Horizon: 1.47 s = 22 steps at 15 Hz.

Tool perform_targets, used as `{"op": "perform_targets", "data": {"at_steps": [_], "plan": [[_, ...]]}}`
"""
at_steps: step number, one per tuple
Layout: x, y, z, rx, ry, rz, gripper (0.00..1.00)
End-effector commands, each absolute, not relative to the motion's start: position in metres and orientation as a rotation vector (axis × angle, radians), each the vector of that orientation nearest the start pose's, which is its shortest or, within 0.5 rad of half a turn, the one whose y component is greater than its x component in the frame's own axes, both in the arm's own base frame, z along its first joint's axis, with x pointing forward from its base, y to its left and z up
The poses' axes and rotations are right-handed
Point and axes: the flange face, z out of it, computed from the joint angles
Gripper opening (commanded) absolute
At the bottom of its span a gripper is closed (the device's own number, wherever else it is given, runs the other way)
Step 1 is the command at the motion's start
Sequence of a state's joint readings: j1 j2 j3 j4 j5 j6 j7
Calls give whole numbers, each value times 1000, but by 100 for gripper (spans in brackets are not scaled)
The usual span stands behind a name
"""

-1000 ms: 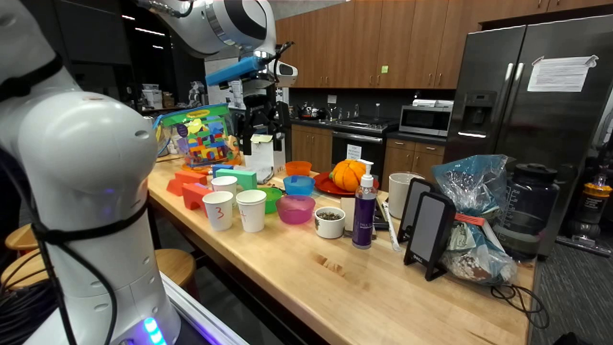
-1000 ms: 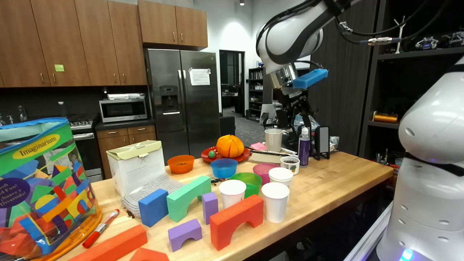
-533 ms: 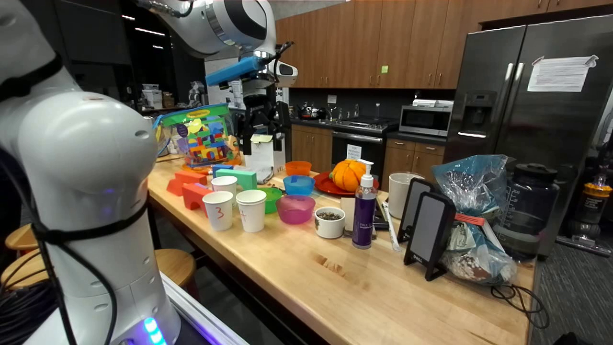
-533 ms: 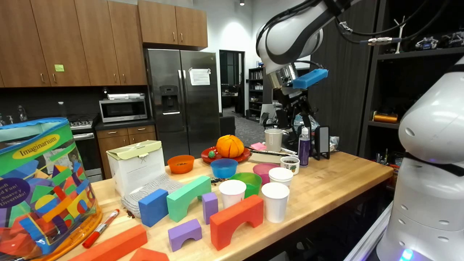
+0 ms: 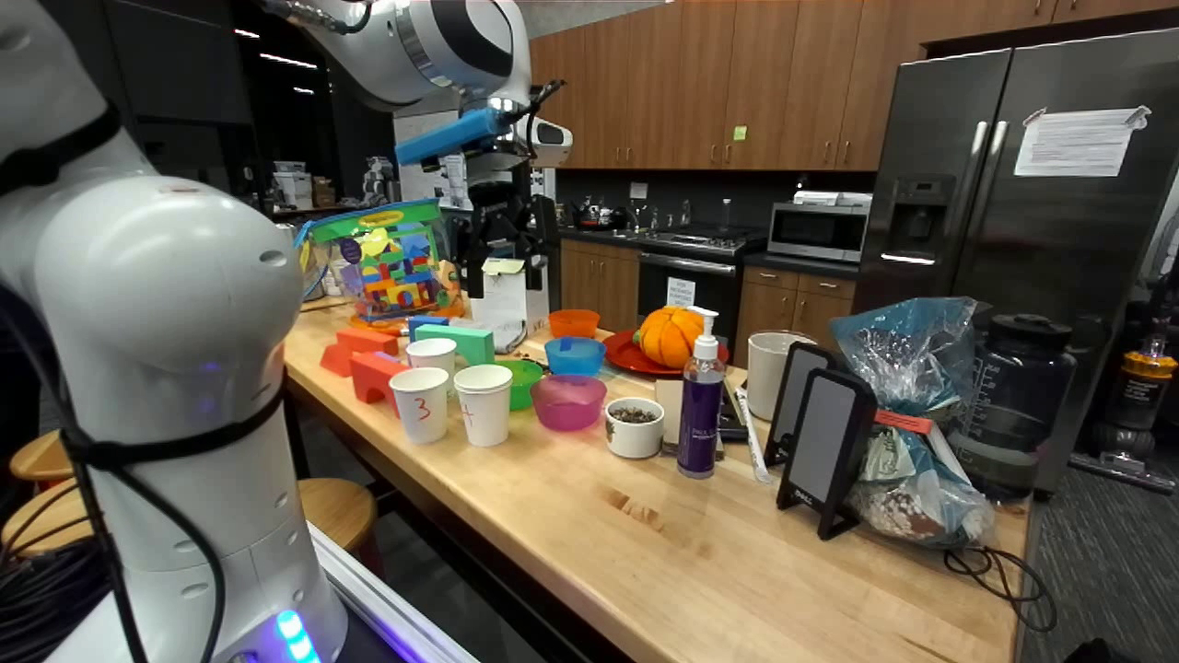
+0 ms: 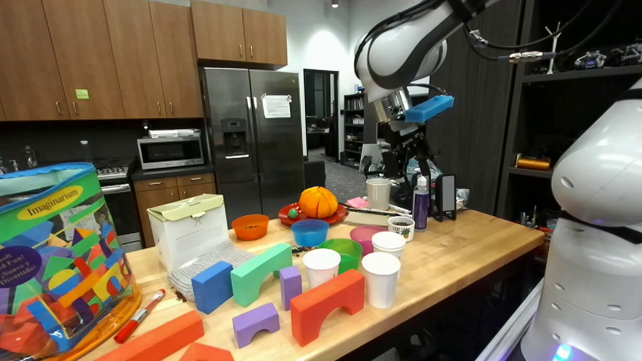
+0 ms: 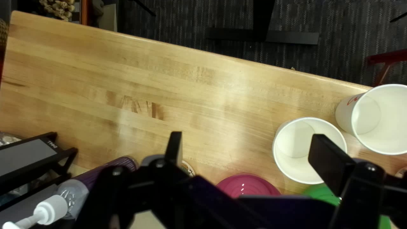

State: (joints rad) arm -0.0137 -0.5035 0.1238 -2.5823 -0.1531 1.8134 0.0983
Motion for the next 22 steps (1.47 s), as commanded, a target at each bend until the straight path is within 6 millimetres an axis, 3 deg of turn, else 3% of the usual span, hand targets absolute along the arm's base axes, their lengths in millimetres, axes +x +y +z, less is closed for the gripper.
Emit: {"op": "perform_targets", "data": {"at_steps": [1, 8, 10, 16, 22], "plan": [[352, 25, 409, -3342, -77, 401, 100], [353, 28, 410, -3340, -87, 412, 100], [355, 26, 410, -3354, -140, 269, 100], [366, 29, 379, -3291, -214, 40, 100], [365, 55, 347, -3214, -377, -31, 100]]}}
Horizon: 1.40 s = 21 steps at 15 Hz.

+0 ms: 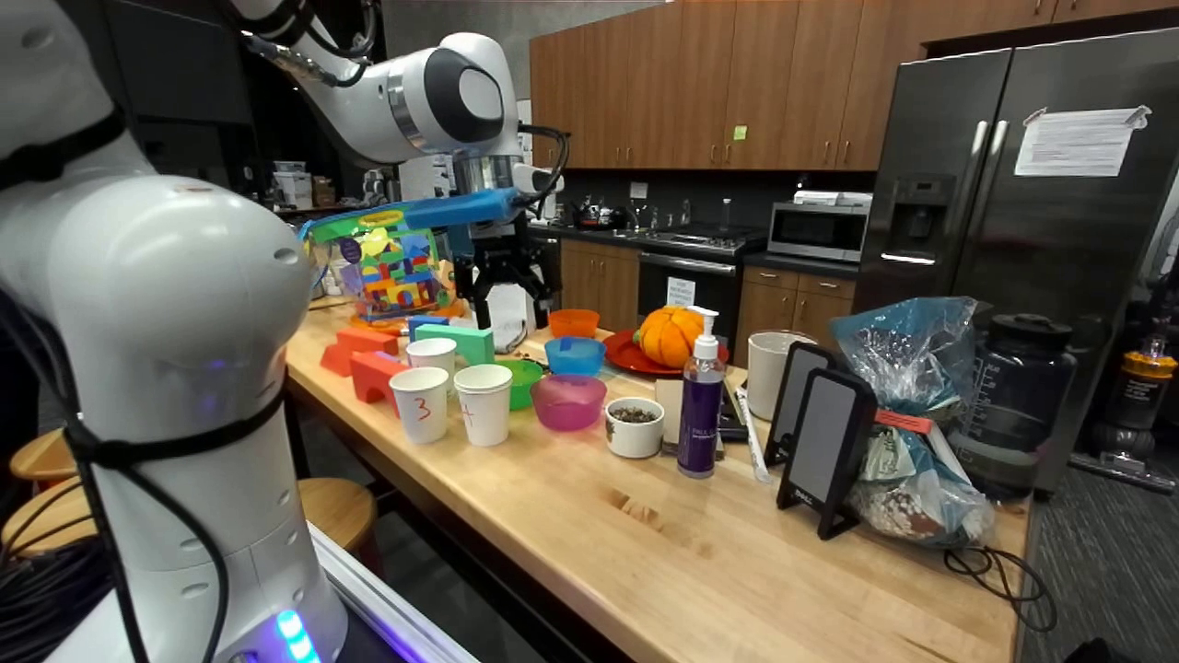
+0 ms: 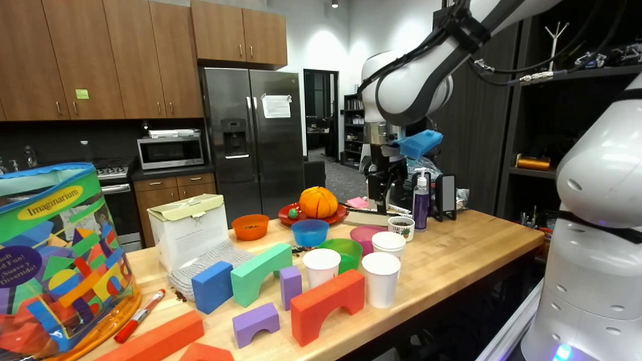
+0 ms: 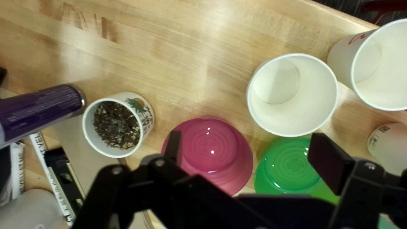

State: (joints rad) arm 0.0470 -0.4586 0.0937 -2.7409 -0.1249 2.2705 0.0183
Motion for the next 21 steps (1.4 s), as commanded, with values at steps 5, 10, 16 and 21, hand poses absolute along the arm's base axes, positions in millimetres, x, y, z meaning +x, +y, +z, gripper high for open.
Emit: {"op": "perform_targets", "data": {"at_steps": [5, 10, 16, 21], "plan": [[373, 81, 339, -3156, -444, -85, 100], [386, 94, 329, -3106, -504, -80, 100], [406, 99, 312, -3103, -605, -64, 100], [399, 100, 307, -3139, -590, -31, 100]]}}
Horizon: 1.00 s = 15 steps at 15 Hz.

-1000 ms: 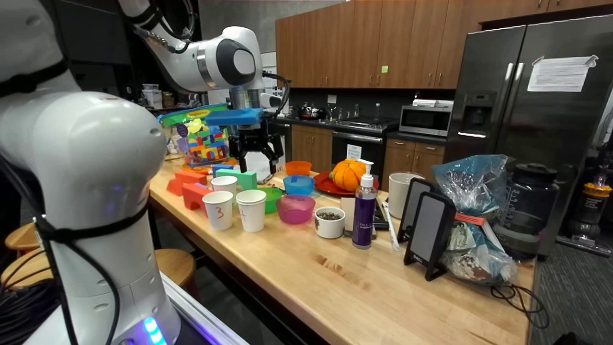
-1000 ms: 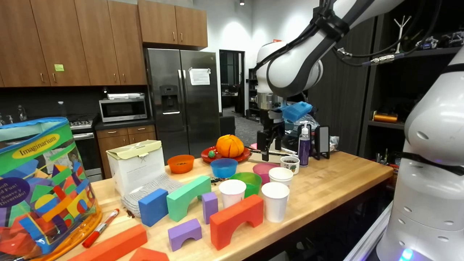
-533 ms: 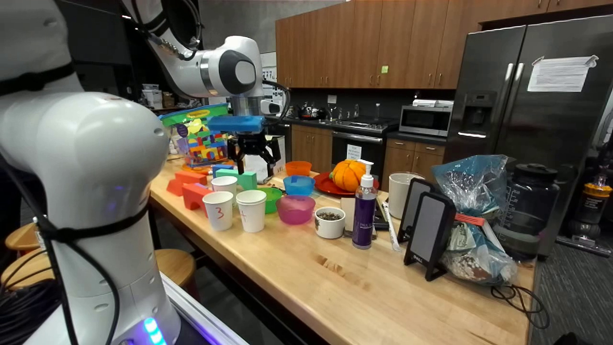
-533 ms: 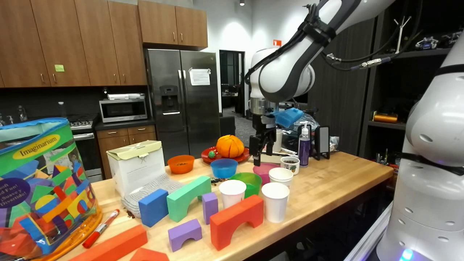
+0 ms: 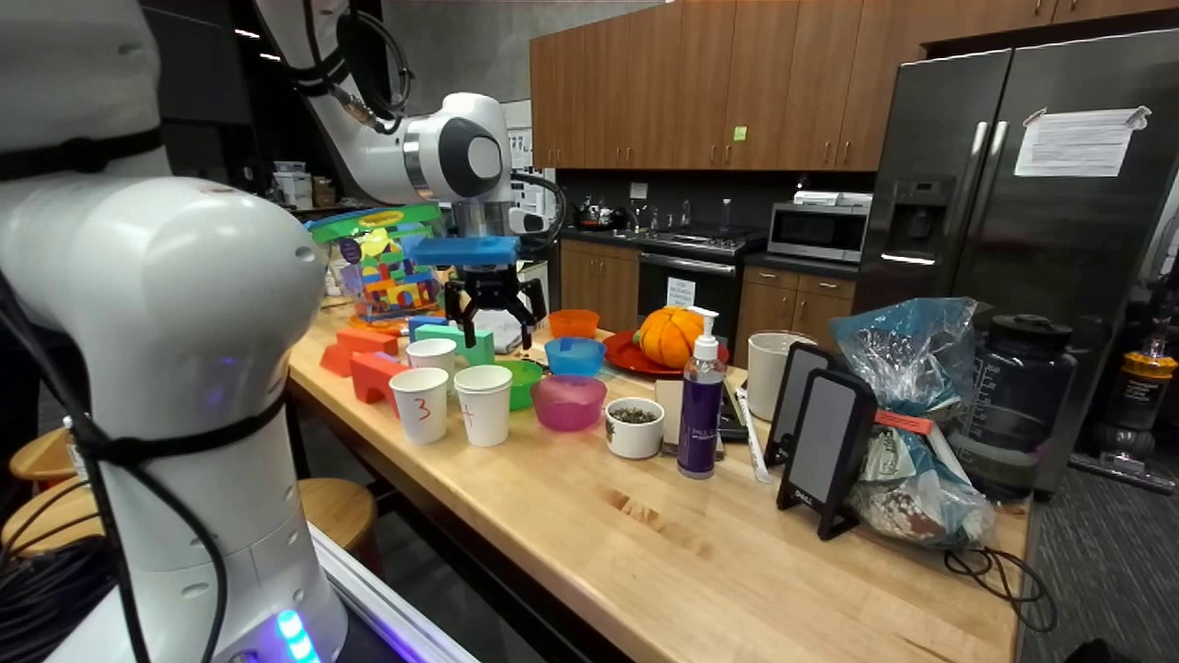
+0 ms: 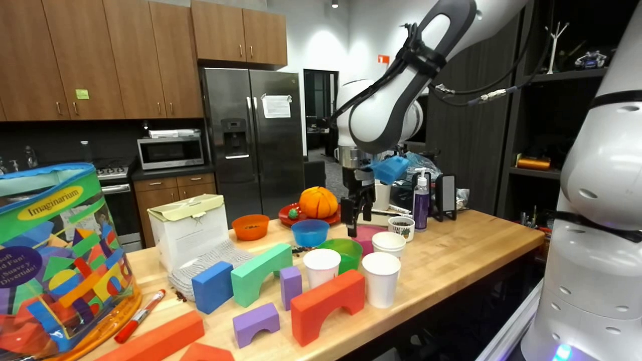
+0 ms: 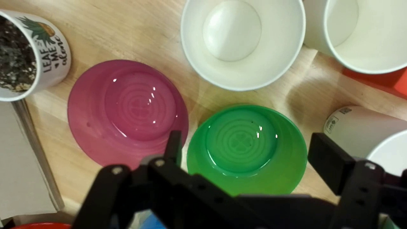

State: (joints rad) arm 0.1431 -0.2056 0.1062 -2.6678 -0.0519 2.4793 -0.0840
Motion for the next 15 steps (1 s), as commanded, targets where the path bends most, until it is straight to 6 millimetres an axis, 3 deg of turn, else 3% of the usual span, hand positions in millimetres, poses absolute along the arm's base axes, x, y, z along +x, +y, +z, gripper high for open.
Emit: {"op": "perform_targets", "data": {"at_steps": [1, 8, 15], "plan": [[399, 100, 307, -3139, -591, -30, 100], [399, 101, 307, -3139, -591, -31, 100], [406, 116, 309, -3116, -925, -204, 100]]}}
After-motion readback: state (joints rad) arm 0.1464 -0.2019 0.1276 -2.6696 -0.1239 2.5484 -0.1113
